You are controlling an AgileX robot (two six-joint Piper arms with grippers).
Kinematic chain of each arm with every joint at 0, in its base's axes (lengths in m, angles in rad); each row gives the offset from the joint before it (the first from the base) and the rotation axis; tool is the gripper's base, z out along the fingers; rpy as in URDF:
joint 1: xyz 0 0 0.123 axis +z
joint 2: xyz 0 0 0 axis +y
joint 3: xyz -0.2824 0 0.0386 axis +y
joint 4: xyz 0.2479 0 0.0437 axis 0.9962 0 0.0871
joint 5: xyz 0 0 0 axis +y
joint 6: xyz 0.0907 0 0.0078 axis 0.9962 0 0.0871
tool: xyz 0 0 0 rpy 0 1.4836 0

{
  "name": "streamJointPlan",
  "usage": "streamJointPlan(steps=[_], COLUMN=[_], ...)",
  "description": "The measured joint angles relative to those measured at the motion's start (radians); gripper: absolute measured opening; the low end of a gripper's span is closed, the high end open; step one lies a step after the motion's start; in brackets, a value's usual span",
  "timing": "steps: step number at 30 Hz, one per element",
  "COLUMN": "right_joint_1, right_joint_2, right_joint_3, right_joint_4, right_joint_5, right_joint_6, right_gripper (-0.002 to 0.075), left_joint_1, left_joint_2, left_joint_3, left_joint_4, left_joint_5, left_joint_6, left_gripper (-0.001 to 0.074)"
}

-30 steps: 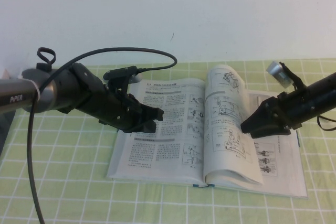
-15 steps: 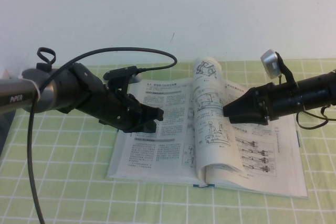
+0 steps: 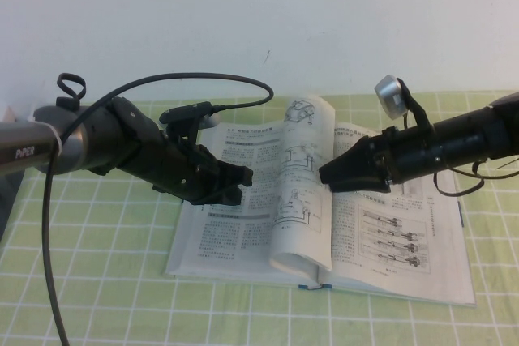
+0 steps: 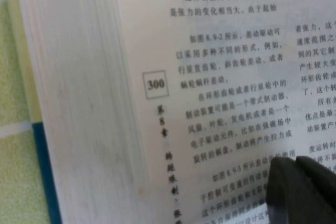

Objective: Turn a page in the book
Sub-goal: Open the closed book

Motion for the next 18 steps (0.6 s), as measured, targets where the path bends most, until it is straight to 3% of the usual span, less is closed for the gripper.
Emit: streamJointPlan(steps=[18], right_joint_1=[0.039], right_joint_2=[-0.058], right_joint_3=[0.000], right_joint_4=[0.113], right_joint_5=[0.005], right_joint_6=[-0.006], right_gripper=[0.0394], left_joint_1=[0.000], left_joint_2=[0.004], left_joint_3=[0.000], left_joint_4=[-0.045], left_joint_5=[0.000], left_joint_6=[0.003], left_gripper=[-0.0004])
